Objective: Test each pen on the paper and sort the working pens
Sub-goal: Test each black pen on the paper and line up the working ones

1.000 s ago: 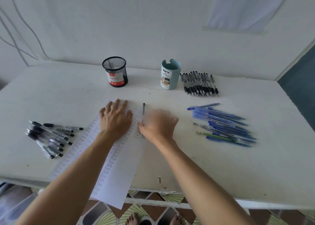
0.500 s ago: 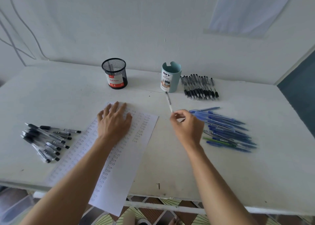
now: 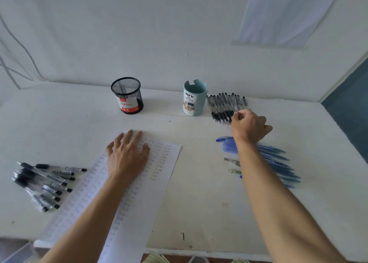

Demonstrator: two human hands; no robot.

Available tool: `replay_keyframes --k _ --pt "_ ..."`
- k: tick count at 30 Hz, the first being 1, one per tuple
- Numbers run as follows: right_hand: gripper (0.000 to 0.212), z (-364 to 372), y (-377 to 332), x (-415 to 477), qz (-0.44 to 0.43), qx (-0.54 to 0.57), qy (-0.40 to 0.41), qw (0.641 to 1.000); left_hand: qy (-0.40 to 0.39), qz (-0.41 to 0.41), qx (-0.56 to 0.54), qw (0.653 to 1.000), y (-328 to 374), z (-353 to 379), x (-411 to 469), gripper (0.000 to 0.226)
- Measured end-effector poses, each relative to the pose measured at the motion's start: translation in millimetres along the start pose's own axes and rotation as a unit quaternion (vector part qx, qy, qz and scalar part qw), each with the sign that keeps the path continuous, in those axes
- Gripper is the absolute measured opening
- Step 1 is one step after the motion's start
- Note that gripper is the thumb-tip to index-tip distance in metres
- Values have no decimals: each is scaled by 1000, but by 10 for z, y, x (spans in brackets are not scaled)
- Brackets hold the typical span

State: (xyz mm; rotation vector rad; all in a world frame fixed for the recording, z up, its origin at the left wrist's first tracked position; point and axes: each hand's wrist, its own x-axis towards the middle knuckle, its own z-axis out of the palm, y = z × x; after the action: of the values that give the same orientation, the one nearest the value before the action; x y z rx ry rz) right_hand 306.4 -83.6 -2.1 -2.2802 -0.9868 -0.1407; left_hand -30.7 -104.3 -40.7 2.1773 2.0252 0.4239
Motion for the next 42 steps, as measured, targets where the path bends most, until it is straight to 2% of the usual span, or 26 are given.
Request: replay_keyframes --k 5,11,16,21,25,29,32,36,40,42 --pt "19 129 -24 175 0 -31 -21 999 0 -9 -3 1000 5 1 6 44" --pt "37 152 -79 161 -3 -54 -49 997 1 -11 -9 1000 25 -24 9 45" --pt "40 80 -137 24 5 -16 -48 999 1 -14 -8 1000 28 -36 14 46" --pt "36 -45 -300 -342 -58 28 -36 997 -1 -11 -11 1000 54 -59 3 46" --pt "36 -95 -468 -885 -162 67 -127 976 7 -9 -20 1000 59 -84 -15 46" --pt "52 -81 -573 -1470 -266 81 -264 923 1 -6 -26 1000 51 -85 -23 46" --pt "62 -57 -554 -1741 -313 50 -320 893 -3 -2 -33 999 11 -75 -27 47" --pt "74 -86 -497 -1824 -347 -15 -332 877 1 -12 -112 994 -5 -148 -26 39" --pt "76 -112 -514 -1826 -346 -26 -342 873 0 -43 -319 947 -150 -420 -78 22" --pt "76 -113 -506 -1833 -349 -31 -340 873 20 -45 -329 943 -271 -527 -153 22"
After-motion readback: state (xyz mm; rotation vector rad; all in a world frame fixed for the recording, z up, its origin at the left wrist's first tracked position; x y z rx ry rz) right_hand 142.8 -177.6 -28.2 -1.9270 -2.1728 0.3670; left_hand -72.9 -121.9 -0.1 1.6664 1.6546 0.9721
